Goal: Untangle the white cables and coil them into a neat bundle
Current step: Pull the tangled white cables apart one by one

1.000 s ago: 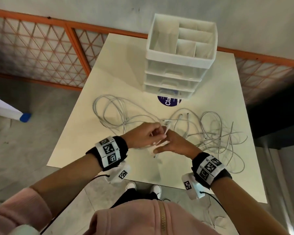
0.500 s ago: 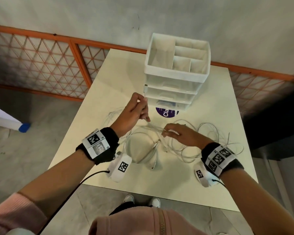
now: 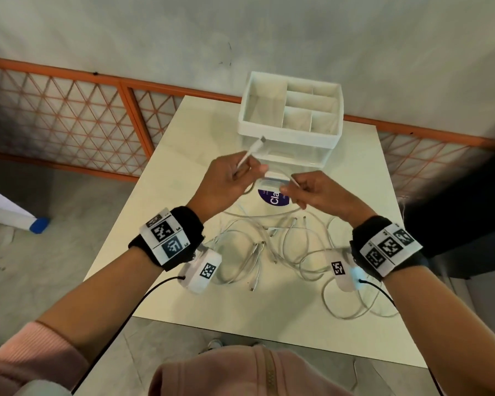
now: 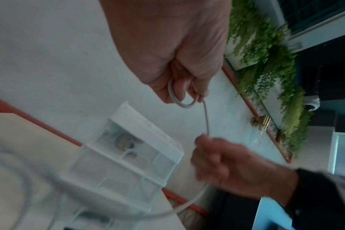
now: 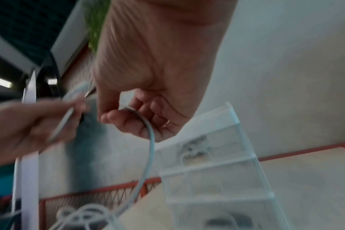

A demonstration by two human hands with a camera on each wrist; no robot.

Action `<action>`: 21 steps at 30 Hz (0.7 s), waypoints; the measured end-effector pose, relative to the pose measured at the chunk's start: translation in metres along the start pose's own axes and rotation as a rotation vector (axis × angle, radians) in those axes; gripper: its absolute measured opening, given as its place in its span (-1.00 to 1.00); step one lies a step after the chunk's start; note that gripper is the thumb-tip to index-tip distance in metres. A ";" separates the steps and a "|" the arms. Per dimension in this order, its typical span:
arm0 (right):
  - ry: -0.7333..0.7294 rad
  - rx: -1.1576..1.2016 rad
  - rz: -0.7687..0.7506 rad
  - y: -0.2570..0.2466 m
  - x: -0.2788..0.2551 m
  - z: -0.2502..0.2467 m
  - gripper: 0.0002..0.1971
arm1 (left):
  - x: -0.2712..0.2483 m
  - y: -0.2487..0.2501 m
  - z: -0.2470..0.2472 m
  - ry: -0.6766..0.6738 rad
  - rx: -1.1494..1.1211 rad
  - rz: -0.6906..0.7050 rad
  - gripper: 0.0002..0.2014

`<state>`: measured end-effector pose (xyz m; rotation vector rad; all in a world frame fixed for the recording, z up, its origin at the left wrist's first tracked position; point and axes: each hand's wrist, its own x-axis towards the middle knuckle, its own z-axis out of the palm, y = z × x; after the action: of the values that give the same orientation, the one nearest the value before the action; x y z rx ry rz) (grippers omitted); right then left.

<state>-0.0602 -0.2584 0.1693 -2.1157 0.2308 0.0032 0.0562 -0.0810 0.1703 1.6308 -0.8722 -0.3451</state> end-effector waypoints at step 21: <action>0.391 -0.198 -0.199 -0.051 0.014 -0.026 -0.84 | 0.003 -0.034 -0.003 0.376 0.009 -0.071 -0.66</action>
<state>-0.0405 -0.2566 0.2248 -2.3149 0.2572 -0.5284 0.0723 -0.0804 0.1402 1.6675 -0.5334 -0.0771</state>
